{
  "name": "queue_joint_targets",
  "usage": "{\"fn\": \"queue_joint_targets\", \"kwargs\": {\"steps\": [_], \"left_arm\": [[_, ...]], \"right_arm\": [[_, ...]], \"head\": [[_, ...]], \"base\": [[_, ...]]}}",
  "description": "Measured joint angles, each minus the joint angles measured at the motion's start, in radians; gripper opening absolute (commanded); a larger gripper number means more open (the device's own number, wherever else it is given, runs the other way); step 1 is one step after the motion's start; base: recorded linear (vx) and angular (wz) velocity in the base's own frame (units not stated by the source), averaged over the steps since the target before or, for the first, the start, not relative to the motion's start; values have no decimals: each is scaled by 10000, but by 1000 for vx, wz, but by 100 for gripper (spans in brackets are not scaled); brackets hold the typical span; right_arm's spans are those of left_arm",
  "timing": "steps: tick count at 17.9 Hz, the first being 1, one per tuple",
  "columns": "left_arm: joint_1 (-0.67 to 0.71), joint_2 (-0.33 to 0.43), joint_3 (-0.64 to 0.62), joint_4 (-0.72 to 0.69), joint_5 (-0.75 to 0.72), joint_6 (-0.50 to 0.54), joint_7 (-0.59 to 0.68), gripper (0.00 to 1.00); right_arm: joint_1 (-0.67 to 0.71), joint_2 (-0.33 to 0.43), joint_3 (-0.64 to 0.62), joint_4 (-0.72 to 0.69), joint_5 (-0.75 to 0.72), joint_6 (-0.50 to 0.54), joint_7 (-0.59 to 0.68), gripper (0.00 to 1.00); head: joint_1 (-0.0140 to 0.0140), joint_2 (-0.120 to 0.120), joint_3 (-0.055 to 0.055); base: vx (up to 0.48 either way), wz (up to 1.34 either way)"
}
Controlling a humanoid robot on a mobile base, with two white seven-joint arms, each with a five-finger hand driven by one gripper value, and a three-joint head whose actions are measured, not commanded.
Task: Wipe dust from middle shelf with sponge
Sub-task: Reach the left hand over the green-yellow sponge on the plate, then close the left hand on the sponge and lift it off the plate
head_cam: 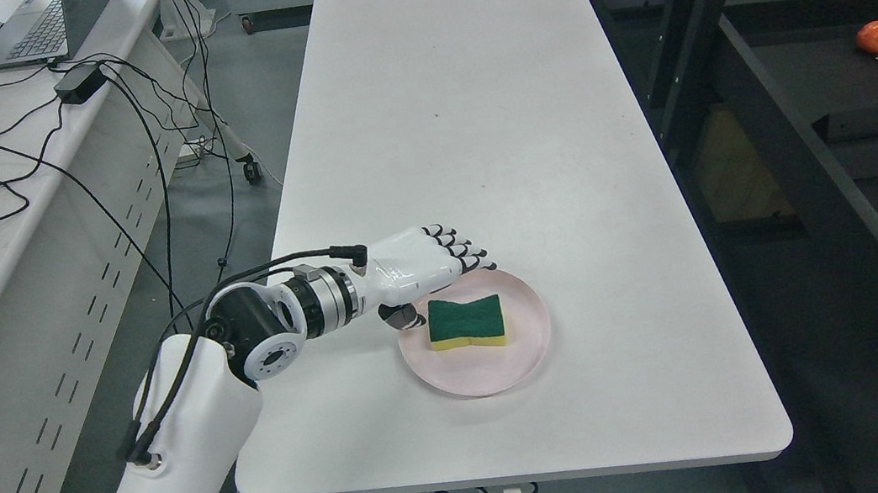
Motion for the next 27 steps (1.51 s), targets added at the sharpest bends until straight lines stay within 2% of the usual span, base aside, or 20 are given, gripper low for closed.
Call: {"fn": "queue_joint_targets", "kwargs": {"steps": [4,6,10,15,20,27], "left_arm": [[136,-255,-413,260,-150,25,-8,80],[255,-338,-520,333,-176,37,-9,70],[467,-482,-591,422,-154,69,-18,43],[611,-661,-140,417,345,-431,-162,1],[657,-756,984,319,1326,-1487,-179,0],[618,-781,2460,-489,2319,-1964,-599,0]], "right_arm": [[0,0,-1,0,0,0,0,100],[0,0,-1,0,0,0,0,100],[0,0,-1,0,0,0,0,100],[0,0,-1,0,0,0,0,100],[0,0,0,0,0,0,0,100],[0,0,0,0,0,0,0,100]], "head": [[0,0,0],[0,0,0],[0,0,0],[0,0,0],[0,0,0],[0,0,0]], "base": [[0,0],[0,0],[0,0],[0,0],[0,0],[0,0]]}}
